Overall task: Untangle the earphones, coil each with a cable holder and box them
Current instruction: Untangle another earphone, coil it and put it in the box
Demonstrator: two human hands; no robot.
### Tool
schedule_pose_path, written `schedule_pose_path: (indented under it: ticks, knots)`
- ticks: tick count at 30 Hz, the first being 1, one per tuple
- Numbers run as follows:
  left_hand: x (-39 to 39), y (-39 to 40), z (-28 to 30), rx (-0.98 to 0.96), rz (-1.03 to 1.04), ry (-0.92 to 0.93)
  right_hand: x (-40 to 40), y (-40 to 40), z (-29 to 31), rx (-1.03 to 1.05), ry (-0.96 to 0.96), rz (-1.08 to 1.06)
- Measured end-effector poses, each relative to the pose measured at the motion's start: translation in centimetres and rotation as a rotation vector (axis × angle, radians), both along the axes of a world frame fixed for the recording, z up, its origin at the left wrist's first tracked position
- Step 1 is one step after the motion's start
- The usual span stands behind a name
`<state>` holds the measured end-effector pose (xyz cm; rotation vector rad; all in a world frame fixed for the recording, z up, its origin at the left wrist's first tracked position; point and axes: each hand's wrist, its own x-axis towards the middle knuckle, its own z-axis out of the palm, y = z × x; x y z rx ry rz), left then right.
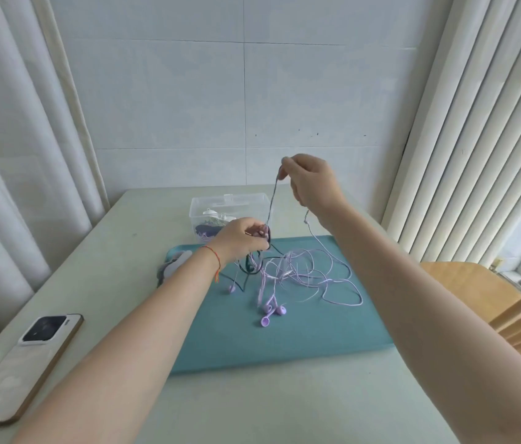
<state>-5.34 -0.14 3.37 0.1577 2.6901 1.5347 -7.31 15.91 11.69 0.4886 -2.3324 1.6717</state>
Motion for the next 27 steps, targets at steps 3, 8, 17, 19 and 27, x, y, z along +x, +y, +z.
schedule_pose_path:
  ticks: [3,8,17,19,27]
  knots:
    - [-0.5,-0.4,-0.5,-0.066,0.043,-0.003,-0.1,0.0,-0.1,0.094,-0.052,0.025]
    - [-0.8,-1.0,-0.6,-0.064,0.074,0.027,-0.1,0.2,0.3,0.2,-0.111,-0.007]
    - [-0.6,-0.9,-1.1,-0.089,0.063,-0.015,0.7,0.2,0.3,0.298,-0.069,-0.008]
    - [-0.5,-1.0,-1.2,-0.046,0.068,-0.012,0.4,0.1,0.0,0.161,-0.04,-0.023]
    - [-0.4,-0.8,-1.6,-0.016,-0.018,-0.024,0.0,-0.3,-0.6,0.111,-0.095,-0.012]
